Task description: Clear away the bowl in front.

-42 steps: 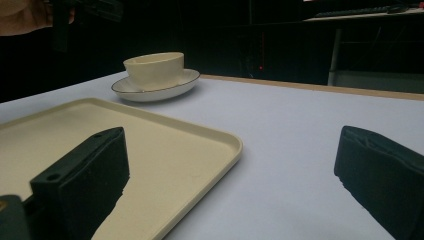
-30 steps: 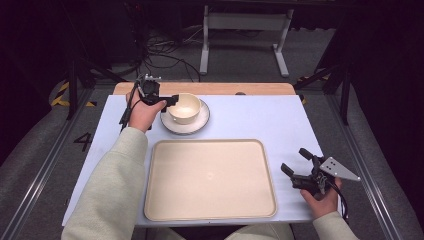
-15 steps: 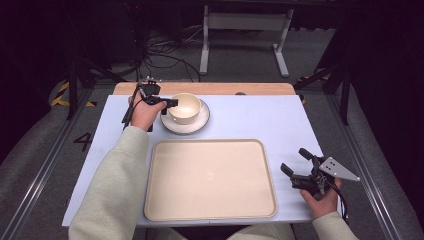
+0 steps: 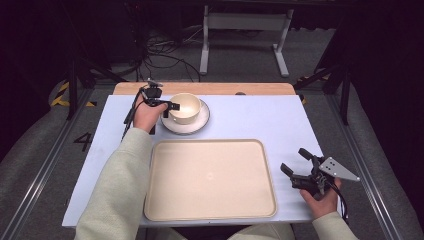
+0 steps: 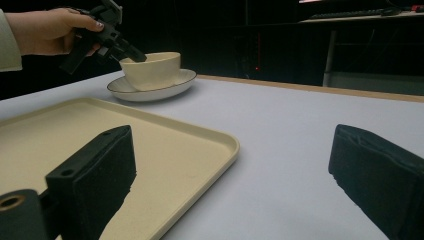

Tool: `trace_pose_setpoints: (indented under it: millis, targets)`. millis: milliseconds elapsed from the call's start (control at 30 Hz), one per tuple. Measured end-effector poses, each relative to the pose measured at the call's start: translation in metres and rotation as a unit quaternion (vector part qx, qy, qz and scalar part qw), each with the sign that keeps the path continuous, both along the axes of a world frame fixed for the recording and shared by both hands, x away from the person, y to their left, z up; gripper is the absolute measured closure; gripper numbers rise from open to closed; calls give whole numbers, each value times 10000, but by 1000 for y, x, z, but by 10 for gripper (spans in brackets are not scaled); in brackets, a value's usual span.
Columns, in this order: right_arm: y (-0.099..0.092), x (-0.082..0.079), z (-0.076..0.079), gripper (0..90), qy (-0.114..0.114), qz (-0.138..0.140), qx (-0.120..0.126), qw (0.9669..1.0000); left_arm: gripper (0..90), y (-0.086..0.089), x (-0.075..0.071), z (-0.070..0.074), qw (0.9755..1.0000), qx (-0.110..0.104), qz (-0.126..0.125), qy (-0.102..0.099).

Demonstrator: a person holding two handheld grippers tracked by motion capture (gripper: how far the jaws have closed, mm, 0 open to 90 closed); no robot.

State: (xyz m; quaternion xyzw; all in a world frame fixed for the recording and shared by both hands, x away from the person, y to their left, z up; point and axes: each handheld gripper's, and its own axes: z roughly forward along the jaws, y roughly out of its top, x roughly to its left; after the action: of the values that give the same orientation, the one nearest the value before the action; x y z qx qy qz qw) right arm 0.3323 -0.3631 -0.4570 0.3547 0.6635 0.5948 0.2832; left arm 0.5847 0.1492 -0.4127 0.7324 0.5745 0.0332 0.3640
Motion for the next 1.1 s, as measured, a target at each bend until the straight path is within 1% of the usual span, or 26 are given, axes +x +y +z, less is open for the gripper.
trace_pose_setpoints:
  millis: [67, 133, 167, 233, 300, 400, 433, 500, 567, 600, 633, 667, 700, 733, 800, 833, 867, 900, 967, 1000, 1067, 1100]
  targets:
    - [0, 0, 0, 52, 0, 2, -8, 10000, 358, 0, 0, -1, 10000, 25, 15, 22]
    - [0, 0, 0, 52, 1, 0, -8, 10000, 430, -1, 1, -2, 10000, 62, -68, 32]
    - [0, 0, 0, 52, 2, 3, -10, 10000, 428, -2, 1, -2, 10000, 62, -49, 0]
    - [0, 0, 0, 52, 3, 8, -10, 10000, 457, -3, 1, -3, 10000, 53, -67, -10]
    - [0, 0, 0, 53, 6, 6, -12, 10000, 477, -4, 2, -4, 10000, 45, -19, 8]
    - [0, 0, 0, 54, 6, 6, -19, 10000, 530, -7, 3, -6, 9999, 70, 46, 59]
    - [0, 0, 0, 54, 5, 6, -19, 10000, 547, -8, 3, -7, 9999, 96, 22, 72]
    - [0, 0, 0, 54, 6, 6, -19, 10000, 564, -10, 3, -9, 9997, 221, -8, 91]
    - [1, 0, 0, 54, -1, 23, -38, 10000, 616, -12, 3, -10, 9996, 266, 14, 99]
    - [1, 0, 0, 54, -3, 25, -51, 10000, 627, -14, 3, -10, 9993, 339, 64, 116]
    - [1, 0, 0, 54, -18, 26, -82, 10000, 651, -14, 3, -10, 9993, 339, 64, 116]
    - [1, 0, 0, 54, -18, 26, -82, 10000, 651, -15, 3, -10, 9991, 385, 116, 118]
    - [1, 0, 0, 54, -24, 29, -96, 9999, 672, -15, 3, -10, 9989, 405, 177, 122]
    - [2, 0, 0, 54, -27, 34, -104, 9999, 695, -15, 3, -9, 9986, 466, 215, 119]
    - [2, 0, 0, 54, -27, 38, -106, 9999, 769, -16, 3, -7, 9976, 597, 325, 120]
    - [2, 0, 0, 54, -24, 38, -103, 9999, 806, -16, 3, -7, 9971, 664, 363, 84]
    - [2, 0, 0, 54, -20, 39, -101, 9999, 831, -16, 3, -7, 9975, 606, 331, 123]
    - [2, 0, 0, 54, -18, 41, -99, 9999, 830, -16, 3, -7, 9978, 533, 351, 153]
    - [2, 0, 0, 54, -3, 49, -97, 9999, 834, -18, 3, -7, 9972, 609, 412, 124]
    - [2, 0, 0, 54, -2, 46, -100, 9999, 834, -18, 3, -6, 9971, 607, 450, 103]
    - [2, 0, 0, 55, -1, 38, -106, 9999, 834, -17, 3, -4, 9974, 502, 495, 109]
    - [2, 0, 0, 55, -3, 39, -108, 9999, 834, -17, 3, -4, 9976, 481, 498, 82]
